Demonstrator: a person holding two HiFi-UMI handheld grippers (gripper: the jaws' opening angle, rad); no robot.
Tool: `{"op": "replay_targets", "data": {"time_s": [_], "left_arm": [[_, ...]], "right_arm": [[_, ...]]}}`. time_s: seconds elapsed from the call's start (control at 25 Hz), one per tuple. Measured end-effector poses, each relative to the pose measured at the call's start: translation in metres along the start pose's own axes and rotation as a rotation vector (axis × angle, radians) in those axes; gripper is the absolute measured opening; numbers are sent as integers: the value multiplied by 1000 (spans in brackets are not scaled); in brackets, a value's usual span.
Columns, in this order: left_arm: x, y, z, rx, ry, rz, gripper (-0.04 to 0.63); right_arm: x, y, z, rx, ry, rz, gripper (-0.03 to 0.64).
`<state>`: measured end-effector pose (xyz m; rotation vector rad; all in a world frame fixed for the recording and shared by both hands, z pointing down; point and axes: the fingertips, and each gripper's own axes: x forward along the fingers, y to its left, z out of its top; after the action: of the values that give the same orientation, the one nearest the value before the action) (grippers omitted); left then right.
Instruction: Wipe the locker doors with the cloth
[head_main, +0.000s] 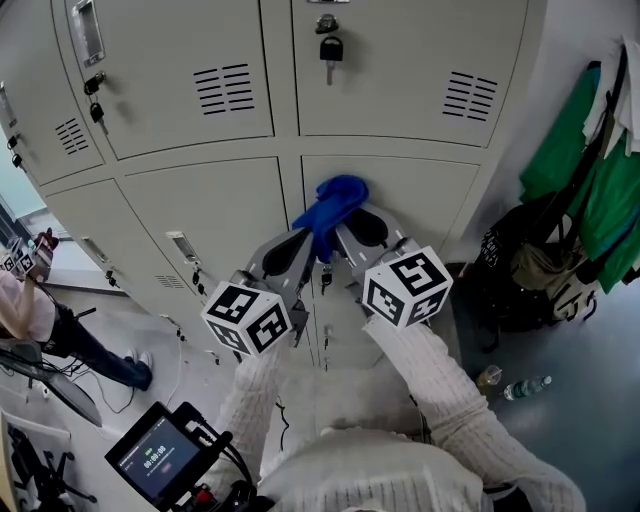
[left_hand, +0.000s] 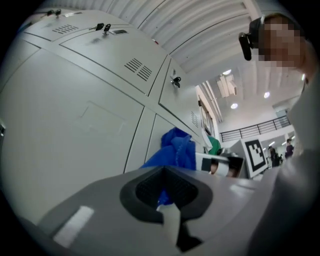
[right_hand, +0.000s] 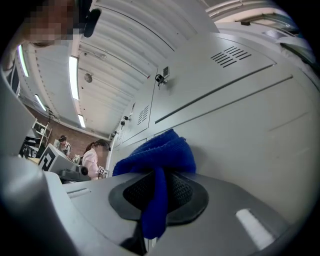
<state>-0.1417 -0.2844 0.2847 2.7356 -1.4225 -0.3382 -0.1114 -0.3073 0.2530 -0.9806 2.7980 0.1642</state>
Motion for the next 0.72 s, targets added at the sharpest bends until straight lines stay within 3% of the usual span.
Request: {"op": "replay_targets", "data": {"time_s": [0.72], "left_arm": [[-11, -9, -130, -204, 228, 14, 6]], "right_arm": [[-37, -14, -127, 128, 219, -48, 44]]}}
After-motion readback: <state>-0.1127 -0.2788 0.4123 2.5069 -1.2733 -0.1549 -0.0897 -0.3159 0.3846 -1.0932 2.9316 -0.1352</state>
